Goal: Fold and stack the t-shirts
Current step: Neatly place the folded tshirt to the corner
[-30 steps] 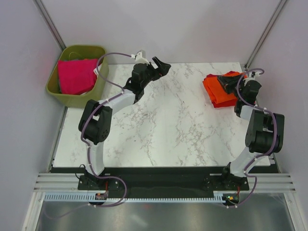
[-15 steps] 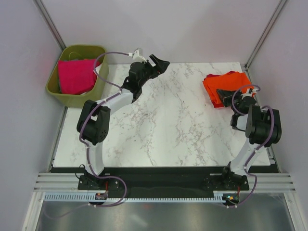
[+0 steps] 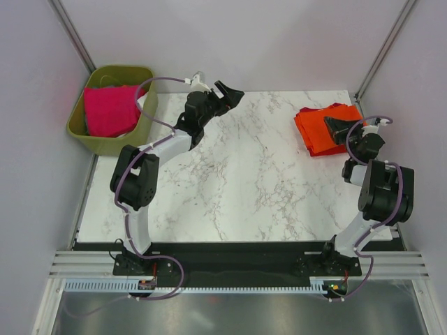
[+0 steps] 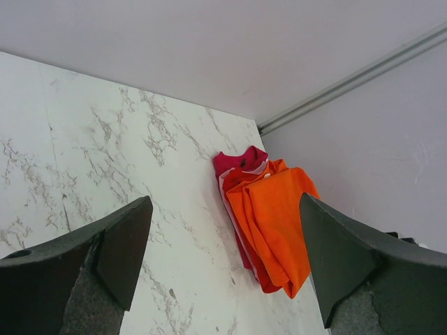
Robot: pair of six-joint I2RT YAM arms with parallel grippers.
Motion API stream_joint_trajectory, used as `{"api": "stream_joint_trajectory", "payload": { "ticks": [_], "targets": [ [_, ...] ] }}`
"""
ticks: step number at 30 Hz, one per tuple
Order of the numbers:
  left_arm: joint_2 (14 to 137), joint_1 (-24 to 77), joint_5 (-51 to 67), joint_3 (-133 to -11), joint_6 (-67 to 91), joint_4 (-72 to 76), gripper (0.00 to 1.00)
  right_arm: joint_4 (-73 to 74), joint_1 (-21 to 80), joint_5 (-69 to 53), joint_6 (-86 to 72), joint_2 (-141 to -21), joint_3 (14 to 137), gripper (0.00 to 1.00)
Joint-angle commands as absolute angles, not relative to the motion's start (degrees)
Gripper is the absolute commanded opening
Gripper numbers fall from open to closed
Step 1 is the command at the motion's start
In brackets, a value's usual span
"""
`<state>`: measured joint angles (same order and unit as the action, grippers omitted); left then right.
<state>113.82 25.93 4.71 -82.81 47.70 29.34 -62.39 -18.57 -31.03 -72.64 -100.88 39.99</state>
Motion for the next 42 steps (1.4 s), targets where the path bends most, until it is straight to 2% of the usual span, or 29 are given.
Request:
{"api": "stream_joint_trajectory", "payload": {
  "ticks": [1,6,13,18,22,25,31,38,40,42],
  "targets": [
    [110.74,25.58,5.45,-82.7,49.13,32.34,0.93,-60.99,-18.99,-32.43,-70.48,-100.19,43.24,0.22],
    [111.0,25.49,5.63,-82.88,49.31,32.43,0.92,-64.16,-16.71,-33.05,-72.24,-106.86,42.8,0.22],
    [110.92,25.4,5.89,-82.71,49.57,32.43,0.92,-85.94,-18.28,-34.19,-85.07,-122.69,41.31,0.17],
    [111.18,25.4,5.98,-82.97,49.75,32.52,0.92,-78.33,-18.54,-34.28,-80.61,-117.26,41.48,0.17],
    [111.09,25.31,5.98,-82.79,49.66,32.52,0.92,-69.99,-19.33,-34.36,-76.21,-109.61,43.23,0.22],
    [111.01,25.22,5.98,-82.71,49.57,32.52,0.91,-69.08,-21.88,-35.67,-76.9,-107.58,44.64,0.23],
    [111.44,25.14,6.5,-82.97,50.01,32.52,0.91,-69.0,-25.75,-37.35,-78.66,-113.37,50.0,0.23],
    [111.53,25.14,6.68,-83.06,50.1,32.61,0.91,-79.71,-26.02,-37.53,-87.27,-131.28,55.89,0.2],
    [111.53,25.14,6.77,-83.06,50.1,32.52,0.91,-81.46,-26.37,-37.36,-88.15,-132.36,56.16,0.2],
    [111.62,25.14,6.77,-83.06,50.1,32.61,0.91,-76.77,-26.63,-37.09,-85.88,-130.18,55.9,0.2]
  ]
}}
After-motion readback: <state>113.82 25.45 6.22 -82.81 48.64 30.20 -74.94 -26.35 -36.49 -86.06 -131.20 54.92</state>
